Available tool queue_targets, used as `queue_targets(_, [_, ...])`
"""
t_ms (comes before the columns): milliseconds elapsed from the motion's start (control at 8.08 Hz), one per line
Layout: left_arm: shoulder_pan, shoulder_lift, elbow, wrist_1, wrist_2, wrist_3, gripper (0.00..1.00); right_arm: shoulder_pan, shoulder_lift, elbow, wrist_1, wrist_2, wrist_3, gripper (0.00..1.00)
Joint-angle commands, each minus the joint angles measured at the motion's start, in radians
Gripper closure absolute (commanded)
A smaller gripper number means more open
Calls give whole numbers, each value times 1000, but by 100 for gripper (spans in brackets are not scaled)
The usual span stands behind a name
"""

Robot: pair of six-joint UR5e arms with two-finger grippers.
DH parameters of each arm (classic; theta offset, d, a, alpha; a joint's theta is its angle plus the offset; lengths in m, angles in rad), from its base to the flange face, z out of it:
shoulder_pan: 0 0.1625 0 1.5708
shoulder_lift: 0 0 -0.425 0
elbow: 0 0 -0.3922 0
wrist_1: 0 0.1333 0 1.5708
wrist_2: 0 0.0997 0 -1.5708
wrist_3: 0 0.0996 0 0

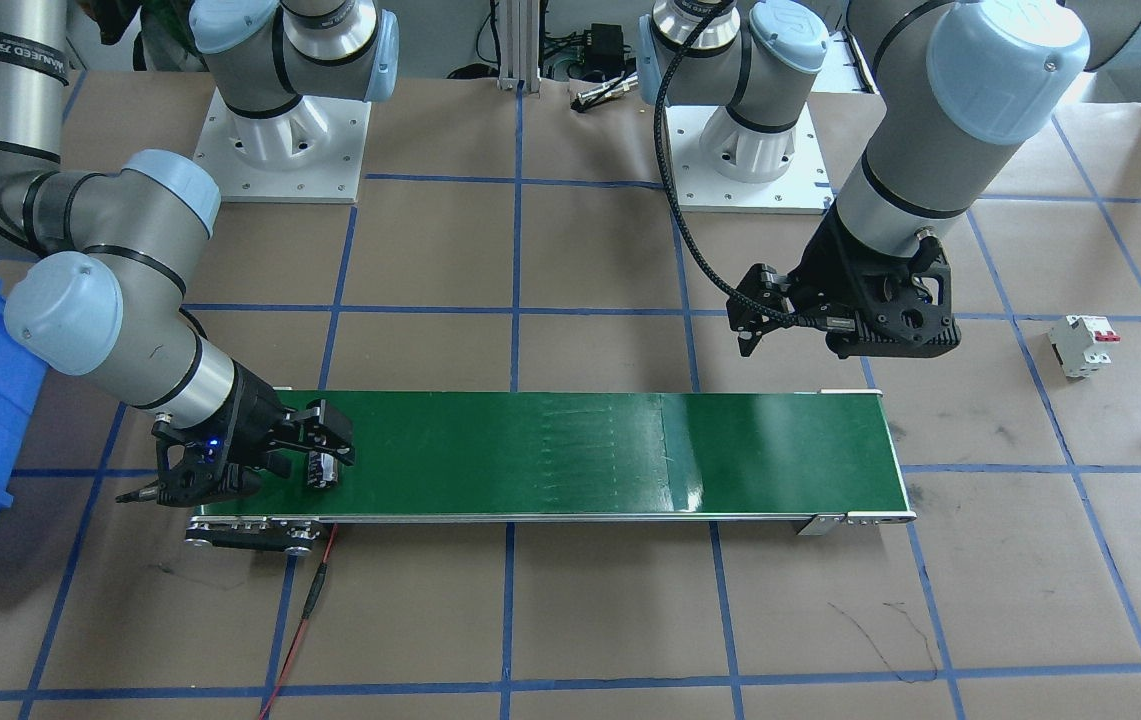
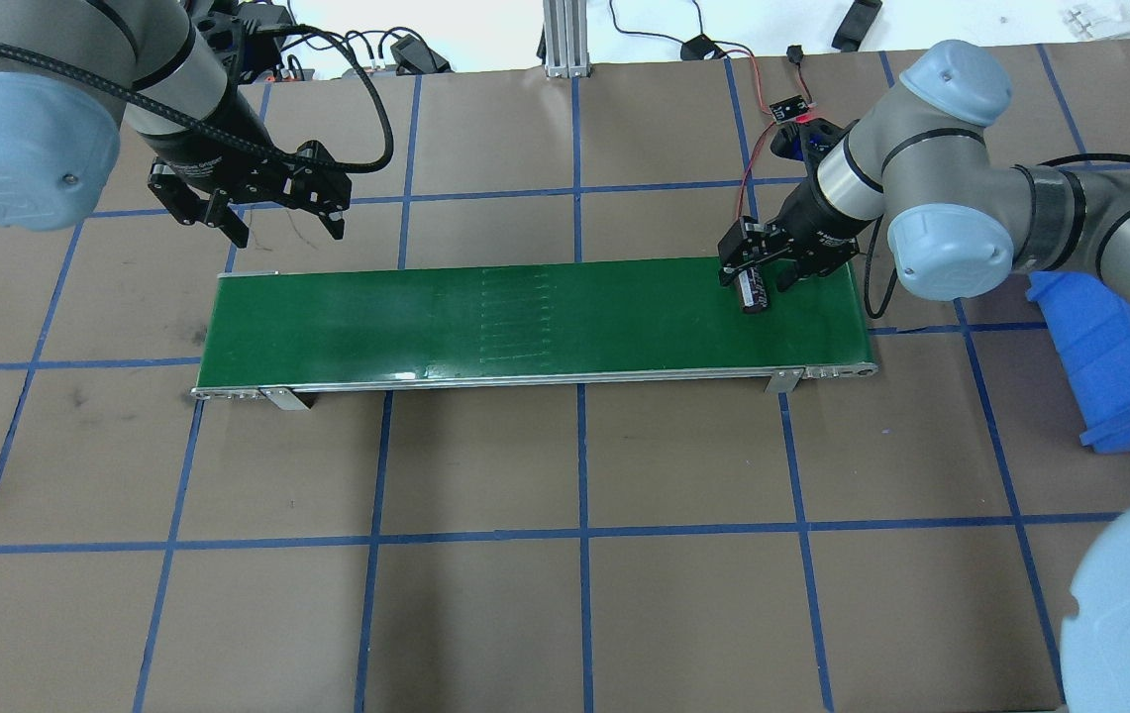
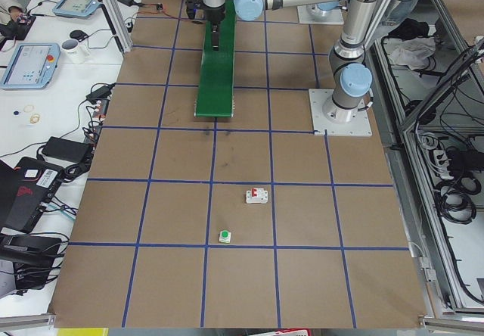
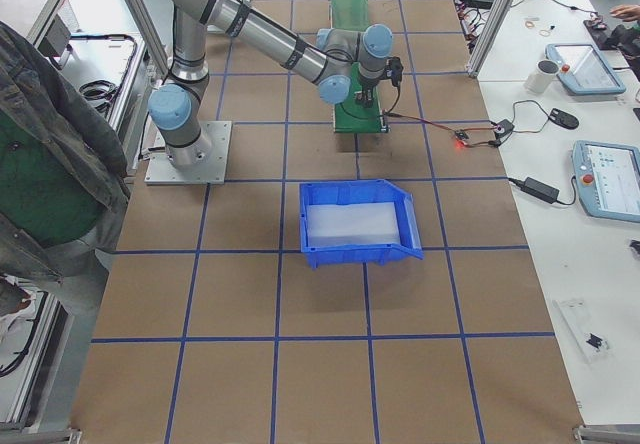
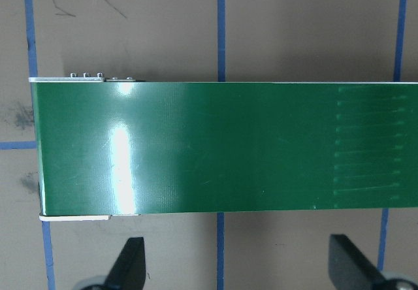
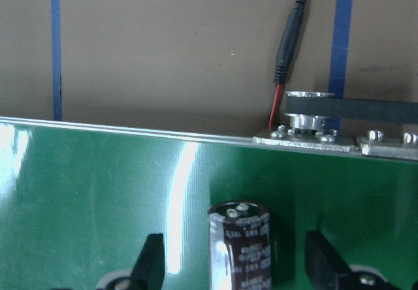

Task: Move capacitor from left to right
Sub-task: 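Lower the right gripper and close it on the capacitor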

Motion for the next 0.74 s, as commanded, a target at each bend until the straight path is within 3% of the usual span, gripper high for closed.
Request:
queue_targets(0, [0,0,0,0,1,0,0,0,10,0,-25,-16,0,45])
queue_targets(124, [0,0,0,0,1,0,0,0,10,-2,-17,-22,0,66])
queue_targets(247, [0,0,0,0,1,0,0,0,9,-2,27,-24,-6,100])
queue_targets(619, [0,0,0,0,1,0,0,0,-7,-20,57,-83,1,100])
